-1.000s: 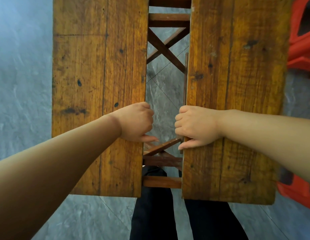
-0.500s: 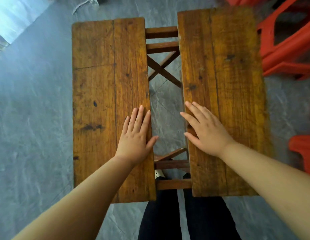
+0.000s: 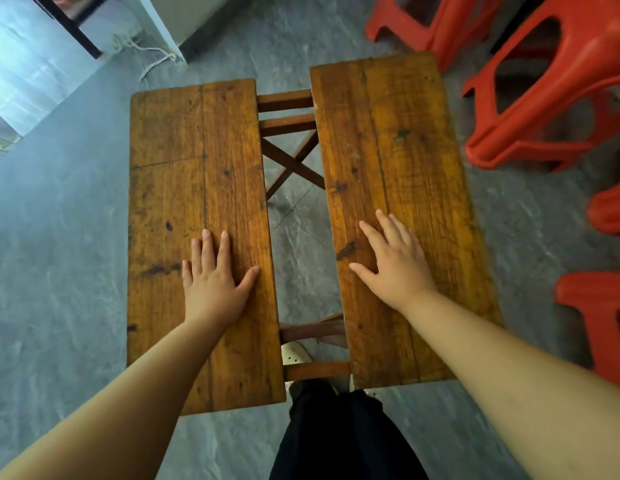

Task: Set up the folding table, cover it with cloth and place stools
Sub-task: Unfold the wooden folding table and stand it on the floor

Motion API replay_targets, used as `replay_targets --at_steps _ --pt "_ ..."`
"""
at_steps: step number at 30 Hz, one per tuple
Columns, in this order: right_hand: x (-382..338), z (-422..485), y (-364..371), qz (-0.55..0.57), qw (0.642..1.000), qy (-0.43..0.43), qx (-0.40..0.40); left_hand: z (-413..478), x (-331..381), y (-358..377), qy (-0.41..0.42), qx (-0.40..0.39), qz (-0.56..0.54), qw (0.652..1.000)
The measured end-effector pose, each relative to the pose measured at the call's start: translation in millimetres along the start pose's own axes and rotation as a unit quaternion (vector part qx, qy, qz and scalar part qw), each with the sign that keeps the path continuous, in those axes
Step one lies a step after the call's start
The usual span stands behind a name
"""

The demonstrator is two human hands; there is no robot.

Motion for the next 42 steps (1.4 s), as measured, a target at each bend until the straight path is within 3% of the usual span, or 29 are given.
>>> replay_targets --at_steps 4,14,22,26,32,42 --pt "13 -13 -11 0.016 0.998 0.058 -0.002 0 -9 -4 -0.016 0.008 -0.016 1.0" --pt "57 -32 -23 0.025 0.971 0.238 0.014 8 -59 -17 -0.163 0.001 -0.106 0.981" --pt "74 -40 -17 0.143 0.919 0.362 0.066 29 -86 -16 -0.228 -0.016 -0.189 0.955" --pt "75 -38 -15 0.144 0.918 0.365 0.065 31 -87 -10 -0.24 -0.013 -0.207 0.948" --pt "71 -26 5 0.269 0.897 0.348 0.042 19 -66 15 -0.198 -0.052 -0.186 0.961" --pt "18 -16 33 0.216 0.954 0.206 -0.036 -14 -12 36 -0.01 -0.076 -0.04 0.996"
Point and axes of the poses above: each hand's wrist, its own z-axis towards the middle knuckle, its own y-axis out of the palm, x = y × z, the point moved 3 cm from there along z, towards the middle knuckle, and after that the axes turned 13 degrees about -y, right-handed, at the moved point
